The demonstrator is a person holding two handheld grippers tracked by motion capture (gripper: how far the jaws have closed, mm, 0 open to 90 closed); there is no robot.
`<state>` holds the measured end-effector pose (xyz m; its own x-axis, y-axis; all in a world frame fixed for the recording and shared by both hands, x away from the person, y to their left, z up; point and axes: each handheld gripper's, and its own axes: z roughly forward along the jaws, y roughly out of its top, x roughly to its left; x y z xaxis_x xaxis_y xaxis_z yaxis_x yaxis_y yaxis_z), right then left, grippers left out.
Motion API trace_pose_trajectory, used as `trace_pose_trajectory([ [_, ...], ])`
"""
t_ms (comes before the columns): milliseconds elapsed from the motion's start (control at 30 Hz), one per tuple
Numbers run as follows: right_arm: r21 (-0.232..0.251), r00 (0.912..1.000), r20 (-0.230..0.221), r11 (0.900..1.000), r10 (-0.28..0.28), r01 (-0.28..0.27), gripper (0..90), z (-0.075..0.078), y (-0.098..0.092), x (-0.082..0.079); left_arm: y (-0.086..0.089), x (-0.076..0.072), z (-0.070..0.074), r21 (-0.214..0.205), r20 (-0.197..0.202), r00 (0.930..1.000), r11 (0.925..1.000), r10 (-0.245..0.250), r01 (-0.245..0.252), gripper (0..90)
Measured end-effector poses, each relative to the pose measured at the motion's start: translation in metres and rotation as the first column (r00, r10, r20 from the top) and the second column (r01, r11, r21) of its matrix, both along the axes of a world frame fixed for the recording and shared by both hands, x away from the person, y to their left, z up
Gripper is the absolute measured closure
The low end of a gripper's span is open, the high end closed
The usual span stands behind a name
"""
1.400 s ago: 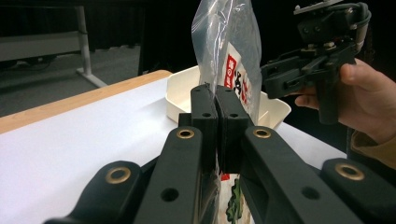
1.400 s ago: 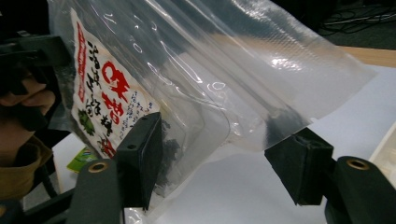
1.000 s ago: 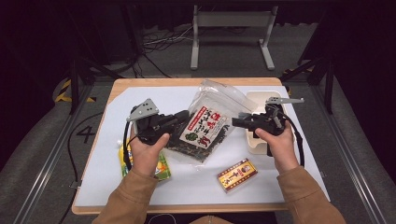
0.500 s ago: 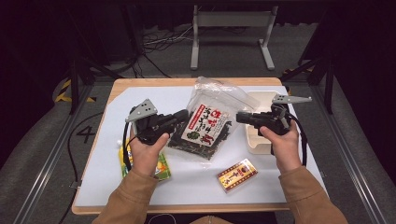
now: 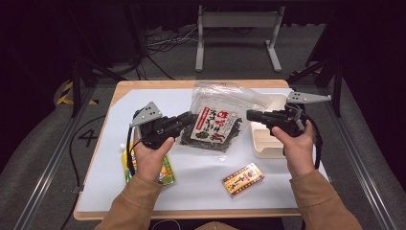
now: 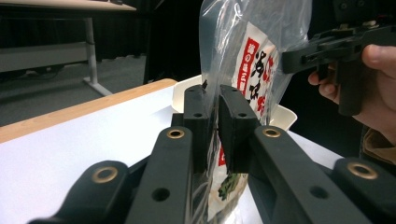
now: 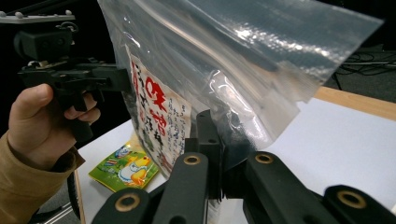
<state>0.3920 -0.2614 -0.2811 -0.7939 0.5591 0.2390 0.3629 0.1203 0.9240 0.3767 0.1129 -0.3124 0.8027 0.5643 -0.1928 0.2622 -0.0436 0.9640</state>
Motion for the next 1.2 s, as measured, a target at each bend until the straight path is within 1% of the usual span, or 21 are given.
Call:
trace_pose_trajectory([
  [33,-0.009,1.0000,0.006,1.0000,0.003,-0.003,90.0,0.003,0.001,-0.001,0.001,0.000,0.000,0.003,0.006,1.0000,1.0000,0.004,-0.004,80.0],
  [67,-0.026,0.9998,0.017,0.9996,0.006,-0.006,90.0,0.008,0.002,-0.003,0.001,0.000,0.000,0.007,0.010,0.9999,1.0000,0.007,-0.007,76.4],
  [133,-0.052,0.9992,0.039,0.9987,0.006,-0.004,90.0,0.014,0.003,-0.005,0.003,-0.002,0.000,0.032,0.033,0.9986,0.9986,0.042,-0.043,69.8],
  [233,-0.081,0.9978,0.065,0.9966,-0.012,0.017,90.0,0.022,0.001,-0.008,0.008,-0.002,0.000,0.039,0.037,0.9980,0.9979,0.051,-0.052,65.7],
  [367,-0.116,0.9952,0.088,0.9919,-0.041,0.052,90.0,0.033,-0.005,-0.009,0.014,-0.001,-0.001,0.049,0.027,0.9982,0.9973,0.053,-0.055,64.8],
  [400,-0.116,0.9952,0.088,0.9919,-0.041,0.052,90.0,0.033,-0.005,-0.009,0.014,-0.001,-0.001,0.049,0.027,0.9982,0.9973,0.053,-0.055,64.5],
  [467,-0.125,0.9942,0.095,0.9902,-0.052,0.063,90.0,0.038,-0.008,-0.009,0.016,-0.001,-0.001,0.054,0.024,0.9983,0.9970,0.054,-0.055,63.9],
  [567,-0.137,0.9915,0.106,0.9865,-0.075,0.090,90.0,0.046,-0.014,-0.008,0.018,0.000,-0.002,0.057,0.018,0.9983,0.9968,0.055,-0.056,61.0],
  [667,-0.143,0.9882,0.117,0.9830,-0.099,0.115,90.0,0.053,-0.022,-0.009,0.018,0.001,-0.002,0.063,0.021,0.9984,0.9966,0.053,-0.054,59.5],
  [700,-0.145,0.9868,0.121,0.9815,-0.107,0.125,90.0,0.056,-0.025,-0.009,0.017,0.001,-0.002,0.068,0.015,0.9986,0.9964,0.050,-0.051,59.3],
  [833,-0.163,0.9803,0.138,0.9731,-0.142,0.163,90.0,0.067,-0.034,-0.009,0.015,0.001,-0.002,0.087,0.009,0.9990,0.9952,0.043,-0.044,57.4],
  [933,-0.182,0.9758,0.147,0.9652,-0.162,0.187,90.0,0.075,-0.039,-0.009,0.011,0.001,-0.002,0.134,-0.006,0.9994,0.9904,0.035,-0.034,52.6],
  [967,-0.188,0.9743,0.151,0.9629,-0.167,0.194,90.0,0.077,-0.040,-0.008,0.010,0.001,-0.002,0.148,-0.005,0.9993,0.9883,0.037,-0.036,51.6],
  [1000,-0.188,0.9743,0.151,0.9629,-0.167,0.194,90.0,0.077,-0.040,-0.008,0.010,0.001,-0.002,0.148,-0.005,0.9993,0.9883,0.037,-0.036,51.1],
  [1067,-0.200,0.9707,0.154,0.9562,-0.185,0.214,90.0,0.083,-0.044,-0.007,0.009,0.000,-0.002,0.170,-0.008,0.9992,0.9848,0.039,-0.037,50.4],
  [1133,-0.202,0.9694,0.157,0.9546,-0.189,0.219,90.0,0.084,-0.045,-0.006,0.009,0.001,-0.002,0.174,-0.014,0.9993,0.9842,0.036,-0.033,50.2],
  [1200,-0.209,0.9665,0.157,0.9498,-0.203,0.233,90.0,0.088,-0.048,-0.004,0.010,0.001,-0.002,0.179,-0.020,0.9992,0.9833,0.035,-0.030,49.8],
])
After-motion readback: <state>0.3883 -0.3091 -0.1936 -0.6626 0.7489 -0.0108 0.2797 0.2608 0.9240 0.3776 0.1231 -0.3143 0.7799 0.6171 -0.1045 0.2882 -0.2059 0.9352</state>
